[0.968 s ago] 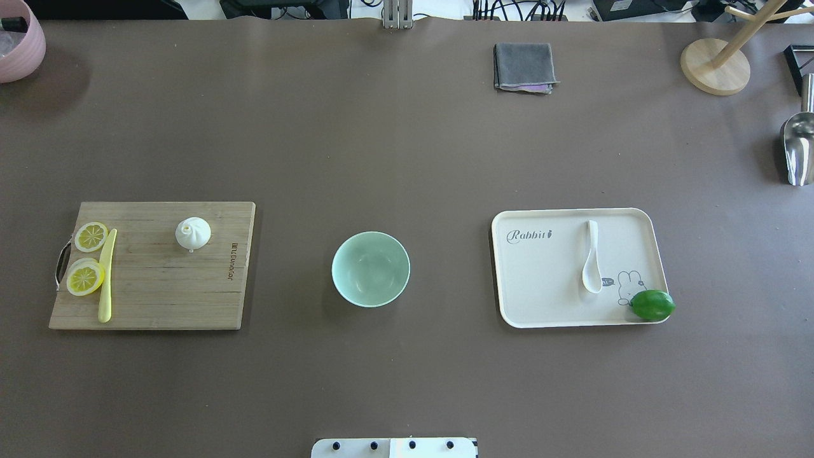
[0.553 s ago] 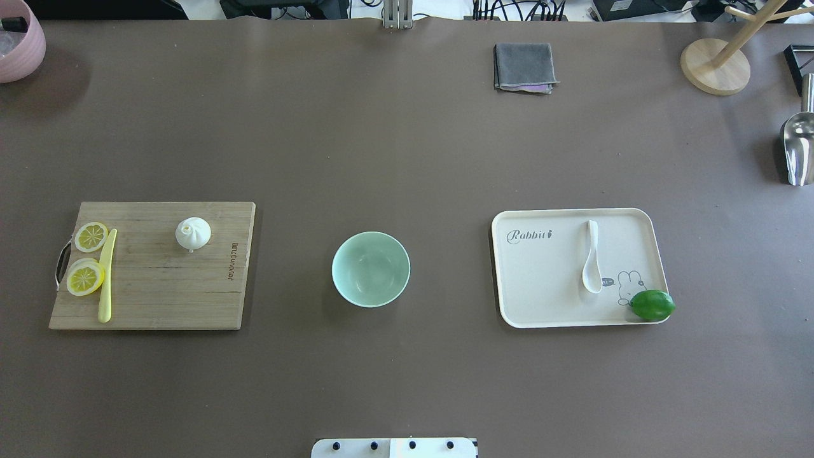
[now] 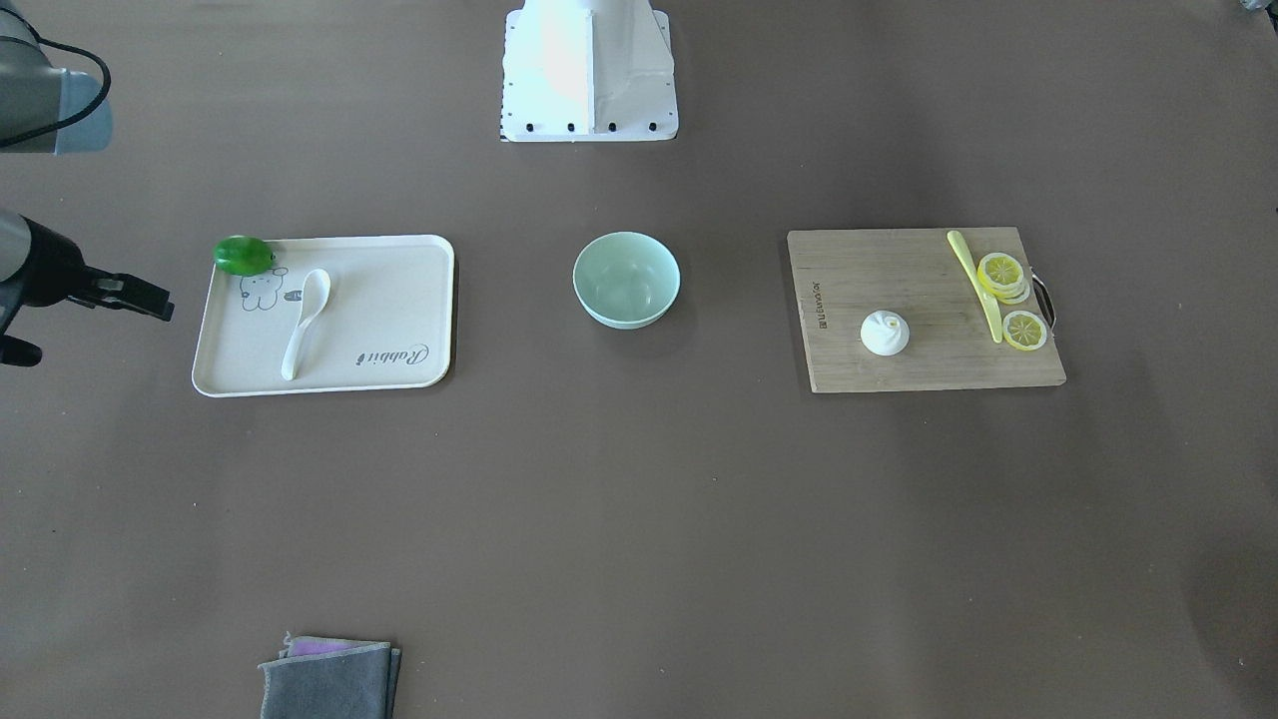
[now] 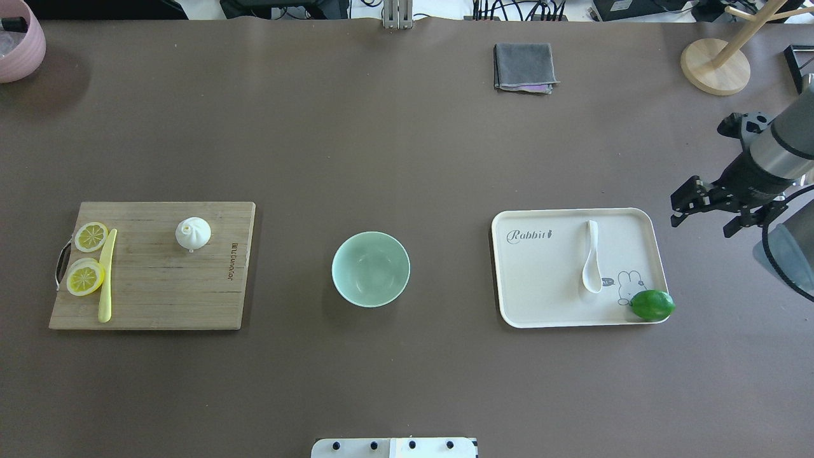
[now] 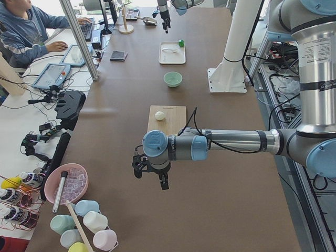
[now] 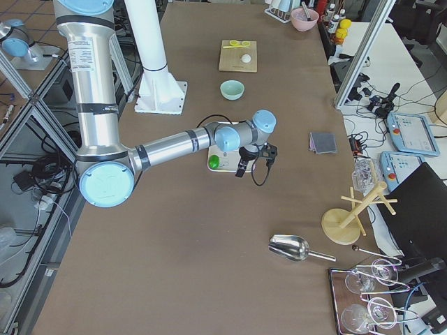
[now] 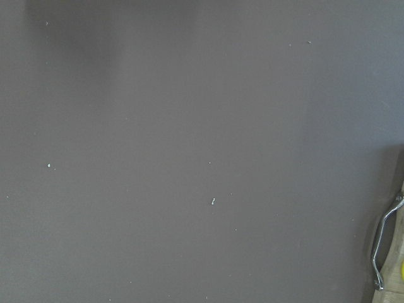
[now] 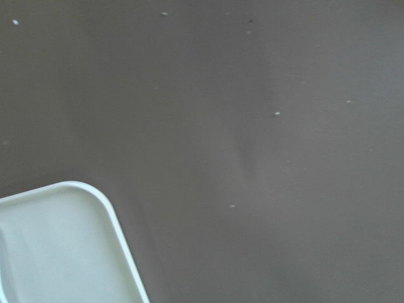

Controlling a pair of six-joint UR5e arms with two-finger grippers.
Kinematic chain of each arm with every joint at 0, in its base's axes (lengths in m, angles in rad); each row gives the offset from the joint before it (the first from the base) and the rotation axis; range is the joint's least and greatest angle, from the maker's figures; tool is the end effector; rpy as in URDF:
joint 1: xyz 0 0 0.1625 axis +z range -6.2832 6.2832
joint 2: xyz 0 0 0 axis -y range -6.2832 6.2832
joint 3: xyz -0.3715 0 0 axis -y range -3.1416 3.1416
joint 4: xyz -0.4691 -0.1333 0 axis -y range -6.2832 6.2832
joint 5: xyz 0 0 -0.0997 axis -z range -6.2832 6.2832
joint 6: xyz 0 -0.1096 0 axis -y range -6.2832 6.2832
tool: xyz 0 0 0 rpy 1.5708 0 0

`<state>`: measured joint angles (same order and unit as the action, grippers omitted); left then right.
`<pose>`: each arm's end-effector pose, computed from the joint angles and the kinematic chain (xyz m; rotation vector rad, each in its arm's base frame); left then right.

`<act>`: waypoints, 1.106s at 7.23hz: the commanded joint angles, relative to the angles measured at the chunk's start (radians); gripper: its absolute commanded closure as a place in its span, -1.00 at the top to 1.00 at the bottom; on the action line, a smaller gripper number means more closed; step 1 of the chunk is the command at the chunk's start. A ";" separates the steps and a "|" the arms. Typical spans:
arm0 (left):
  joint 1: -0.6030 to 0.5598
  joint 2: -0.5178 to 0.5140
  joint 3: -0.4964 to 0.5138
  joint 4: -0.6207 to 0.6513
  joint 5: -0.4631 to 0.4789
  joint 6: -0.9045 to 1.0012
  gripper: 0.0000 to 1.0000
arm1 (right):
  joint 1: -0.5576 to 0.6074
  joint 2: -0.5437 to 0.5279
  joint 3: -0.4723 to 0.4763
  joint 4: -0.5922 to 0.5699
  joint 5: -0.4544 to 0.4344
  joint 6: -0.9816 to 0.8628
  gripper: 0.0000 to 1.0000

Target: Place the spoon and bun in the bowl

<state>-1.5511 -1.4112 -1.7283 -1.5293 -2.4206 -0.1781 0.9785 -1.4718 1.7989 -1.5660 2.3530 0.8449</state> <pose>-0.0410 -0.5074 0.6069 -0.1248 0.8425 -0.1672 -0.2888 -0.5295 0.4225 -0.2731 -0.7903 0.1079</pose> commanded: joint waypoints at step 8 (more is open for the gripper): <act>0.002 0.000 0.006 0.000 0.003 0.006 0.96 | -0.242 0.102 -0.095 0.254 -0.204 0.312 0.43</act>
<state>-1.5493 -1.4113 -1.7225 -1.5294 -2.4181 -0.1729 0.7365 -1.3724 1.7112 -1.3135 2.1503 1.1539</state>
